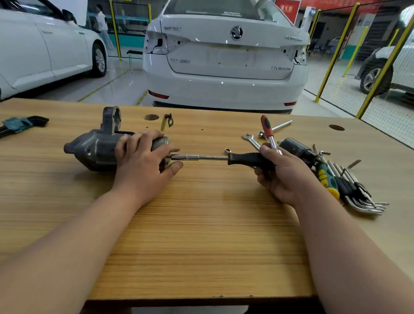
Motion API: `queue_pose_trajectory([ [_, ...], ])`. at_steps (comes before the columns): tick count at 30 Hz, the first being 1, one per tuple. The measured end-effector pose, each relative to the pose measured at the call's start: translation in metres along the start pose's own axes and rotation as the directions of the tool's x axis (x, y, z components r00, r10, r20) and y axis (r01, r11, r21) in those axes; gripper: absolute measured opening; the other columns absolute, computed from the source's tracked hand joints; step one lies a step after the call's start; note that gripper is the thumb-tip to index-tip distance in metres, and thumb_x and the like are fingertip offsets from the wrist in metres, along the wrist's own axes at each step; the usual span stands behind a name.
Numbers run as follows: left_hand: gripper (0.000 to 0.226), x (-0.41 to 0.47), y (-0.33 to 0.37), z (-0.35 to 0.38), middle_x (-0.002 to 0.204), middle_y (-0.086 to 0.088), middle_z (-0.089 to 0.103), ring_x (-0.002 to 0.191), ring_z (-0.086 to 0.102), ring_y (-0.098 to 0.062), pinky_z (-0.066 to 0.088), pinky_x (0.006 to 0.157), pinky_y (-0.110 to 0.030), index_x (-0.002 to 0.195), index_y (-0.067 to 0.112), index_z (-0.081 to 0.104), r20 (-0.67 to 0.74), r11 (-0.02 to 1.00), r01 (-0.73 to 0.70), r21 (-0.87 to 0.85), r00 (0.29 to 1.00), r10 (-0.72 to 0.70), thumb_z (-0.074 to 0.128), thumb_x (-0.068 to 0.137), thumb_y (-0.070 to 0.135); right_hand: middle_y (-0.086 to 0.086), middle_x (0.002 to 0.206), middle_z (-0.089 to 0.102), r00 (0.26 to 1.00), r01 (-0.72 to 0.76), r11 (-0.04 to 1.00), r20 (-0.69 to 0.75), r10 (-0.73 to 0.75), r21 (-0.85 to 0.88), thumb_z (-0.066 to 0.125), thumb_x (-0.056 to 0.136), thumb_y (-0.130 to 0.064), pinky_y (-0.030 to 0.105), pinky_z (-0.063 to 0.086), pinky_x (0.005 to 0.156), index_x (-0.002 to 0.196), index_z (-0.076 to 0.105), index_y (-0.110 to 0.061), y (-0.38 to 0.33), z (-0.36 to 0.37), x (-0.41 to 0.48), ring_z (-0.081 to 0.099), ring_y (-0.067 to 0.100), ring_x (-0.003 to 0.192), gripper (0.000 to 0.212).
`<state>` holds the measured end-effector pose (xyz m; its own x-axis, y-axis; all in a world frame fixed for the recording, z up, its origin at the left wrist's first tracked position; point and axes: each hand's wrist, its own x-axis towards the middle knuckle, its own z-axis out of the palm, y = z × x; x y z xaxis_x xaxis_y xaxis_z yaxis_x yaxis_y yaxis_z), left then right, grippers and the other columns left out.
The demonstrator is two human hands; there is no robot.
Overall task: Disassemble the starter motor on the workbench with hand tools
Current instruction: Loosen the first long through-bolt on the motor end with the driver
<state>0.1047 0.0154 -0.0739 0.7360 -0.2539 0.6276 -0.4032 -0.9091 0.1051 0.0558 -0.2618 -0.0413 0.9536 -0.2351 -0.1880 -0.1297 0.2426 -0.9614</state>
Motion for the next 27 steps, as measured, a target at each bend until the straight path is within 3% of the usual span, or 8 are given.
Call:
queue_pose_trajectory([
  [5, 0.06, -0.0003, 0.0008, 0.0018, 0.139, 0.002, 0.039, 0.131, 0.02, -0.019, 0.005, 0.108, -0.037, 0.137, 0.036, 0.039, -0.019, 0.997, 0.041, -0.061, 0.999, -0.042, 0.058, 0.084, 0.054, 0.015, 0.112, 0.06, 0.996, -0.081, 0.975, 0.061, 0.07, 0.209, 0.059, 0.093, -0.002, 0.034, 0.059, 0.062, 0.107, 0.06, -0.014, 0.0006, -0.001, 0.0006, 0.064, 0.027, 0.096, 0.018],
  [10, 0.05, 0.0005, 0.0023, -0.0016, 0.136, 0.001, 0.041, 0.129, 0.019, -0.018, 0.004, 0.106, -0.033, 0.128, 0.038, 0.052, -0.028, 0.999, 0.015, -0.03, 0.999, -0.016, 0.043, 0.084, 0.06, 0.017, 0.113, 0.06, 0.997, -0.047, 0.959, 0.077, 0.026, 0.28, 0.053, 0.094, 0.002, 0.034, 0.06, 0.067, 0.116, 0.061, -0.015, 0.0011, 0.0003, 0.0004, 0.067, 0.028, 0.103, 0.029],
  [12, 0.042, -0.0001, 0.0038, -0.0035, 0.137, 0.0, 0.041, 0.13, 0.019, -0.02, 0.003, 0.106, -0.035, 0.122, 0.039, 0.057, -0.007, 1.0, 0.013, -0.024, 1.0, -0.013, 0.046, 0.087, 0.059, 0.016, 0.111, 0.063, 1.0, -0.004, 0.983, 0.011, 0.002, 0.185, 0.058, 0.096, -0.01, 0.033, 0.06, 0.066, 0.112, 0.063, -0.016, 0.001, 0.0019, 0.0004, 0.07, 0.028, 0.098, 0.018],
  [15, 0.027, -0.0004, 0.0045, -0.0037, 0.138, -0.001, 0.041, 0.13, 0.018, -0.02, 0.001, 0.107, -0.036, 0.111, 0.039, 0.065, -0.001, 0.999, 0.007, -0.051, 1.0, -0.008, 0.056, 0.088, 0.051, 0.012, 0.095, 0.073, 0.993, 0.096, 0.989, -0.055, -0.103, -0.113, 0.058, 0.098, -0.033, 0.03, 0.057, 0.057, 0.103, 0.06, -0.027, 0.002, 0.0028, 0.0011, 0.075, 0.022, 0.072, 0.008],
  [18, 0.022, -0.0005, 0.0042, -0.0028, 0.135, -0.003, 0.044, 0.127, 0.018, -0.019, 0.004, 0.106, -0.036, 0.1, 0.036, 0.068, -0.023, 0.998, -0.007, -0.06, 1.0, 0.006, 0.057, 0.087, 0.049, 0.001, 0.068, 0.073, 0.984, 0.102, 0.909, -0.096, -0.153, -0.405, 0.043, 0.1, -0.052, 0.026, 0.051, 0.046, 0.104, 0.06, -0.029, 0.0019, 0.0007, 0.0024, 0.069, 0.016, 0.054, 0.028],
  [21, 0.022, 0.0002, 0.0043, -0.0033, 0.133, -0.004, 0.046, 0.125, 0.022, -0.021, 0.007, 0.105, -0.038, 0.098, 0.033, 0.07, -0.032, 0.997, 0.003, -0.074, 0.999, -0.005, 0.058, 0.086, 0.048, -0.003, 0.054, 0.066, 0.982, 0.031, 0.892, -0.154, -0.112, -0.451, 0.032, 0.099, -0.061, 0.028, 0.047, 0.048, 0.098, 0.063, -0.026, 0.0005, -0.0026, 0.0059, 0.06, 0.013, 0.045, 0.047],
  [24, 0.022, -0.0002, 0.0041, -0.0049, 0.132, -0.005, 0.047, 0.125, 0.025, -0.023, 0.008, 0.105, -0.039, 0.098, 0.031, 0.071, -0.036, 0.997, 0.007, -0.079, 0.999, -0.009, 0.062, 0.085, 0.046, -0.001, 0.054, 0.063, 0.974, 0.005, 0.869, -0.195, -0.116, -0.495, 0.032, 0.101, -0.053, 0.031, 0.042, 0.055, 0.097, 0.067, -0.02, 0.0015, -0.0033, 0.0067, 0.053, 0.015, 0.053, 0.049],
  [27, 0.021, 0.0, 0.0048, -0.0047, 0.132, -0.005, 0.048, 0.124, 0.025, -0.023, 0.008, 0.106, -0.039, 0.098, 0.03, 0.071, -0.042, 0.997, 0.007, -0.082, 0.999, -0.01, 0.065, 0.083, 0.044, 0.006, 0.087, 0.065, 0.955, 0.096, 0.82, -0.179, -0.235, -0.564, 0.039, 0.102, -0.02, 0.015, 0.042, 0.058, 0.117, 0.063, 0.0, 0.0026, -0.0032, 0.0089, 0.052, 0.012, 0.066, 0.035],
])
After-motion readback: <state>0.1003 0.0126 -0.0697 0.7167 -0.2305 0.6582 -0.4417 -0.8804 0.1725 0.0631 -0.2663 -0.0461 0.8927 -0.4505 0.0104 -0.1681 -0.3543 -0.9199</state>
